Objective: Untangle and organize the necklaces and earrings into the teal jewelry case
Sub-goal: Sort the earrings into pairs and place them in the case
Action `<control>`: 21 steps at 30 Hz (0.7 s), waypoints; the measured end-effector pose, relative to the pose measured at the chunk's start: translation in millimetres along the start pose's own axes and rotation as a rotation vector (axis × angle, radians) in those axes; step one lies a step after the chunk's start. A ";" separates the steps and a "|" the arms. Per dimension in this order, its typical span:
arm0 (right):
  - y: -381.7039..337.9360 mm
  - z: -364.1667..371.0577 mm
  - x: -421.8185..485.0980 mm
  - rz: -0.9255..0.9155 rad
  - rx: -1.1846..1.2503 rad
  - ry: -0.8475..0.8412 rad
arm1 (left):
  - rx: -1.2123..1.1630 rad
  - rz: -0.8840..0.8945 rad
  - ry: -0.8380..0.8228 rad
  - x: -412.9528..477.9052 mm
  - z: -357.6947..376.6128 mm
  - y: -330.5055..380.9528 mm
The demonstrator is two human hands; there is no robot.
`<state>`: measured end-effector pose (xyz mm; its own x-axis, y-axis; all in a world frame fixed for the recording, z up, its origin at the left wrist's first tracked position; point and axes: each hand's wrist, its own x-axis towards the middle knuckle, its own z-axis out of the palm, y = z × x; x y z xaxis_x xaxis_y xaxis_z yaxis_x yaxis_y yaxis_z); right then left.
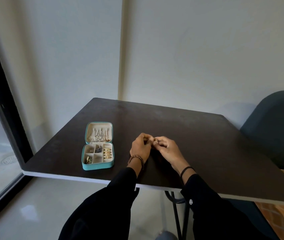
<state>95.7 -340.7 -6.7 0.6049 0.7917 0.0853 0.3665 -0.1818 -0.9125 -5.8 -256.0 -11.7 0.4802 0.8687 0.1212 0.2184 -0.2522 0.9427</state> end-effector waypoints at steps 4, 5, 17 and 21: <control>-5.1 -2.4 -29.7 -0.012 0.085 0.038 | -0.049 0.005 -0.008 -23.0 -6.3 2.0; -6.4 -3.0 -37.5 -0.013 0.096 0.048 | -0.069 0.006 -0.017 -29.0 -8.2 2.9; -23.5 -5.9 -108.1 0.088 0.199 0.092 | -0.516 -0.155 -0.140 -89.8 -40.2 24.1; -36.1 -3.3 -118.9 0.126 0.259 0.096 | -0.587 -0.184 -0.145 -105.1 -56.4 39.8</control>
<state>12.8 -430.2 17.4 0.7025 0.7116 -0.0088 0.0997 -0.1107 -0.9888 -95.5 -333.4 30.6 0.5983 0.7987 -0.0638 -0.1744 0.2075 0.9626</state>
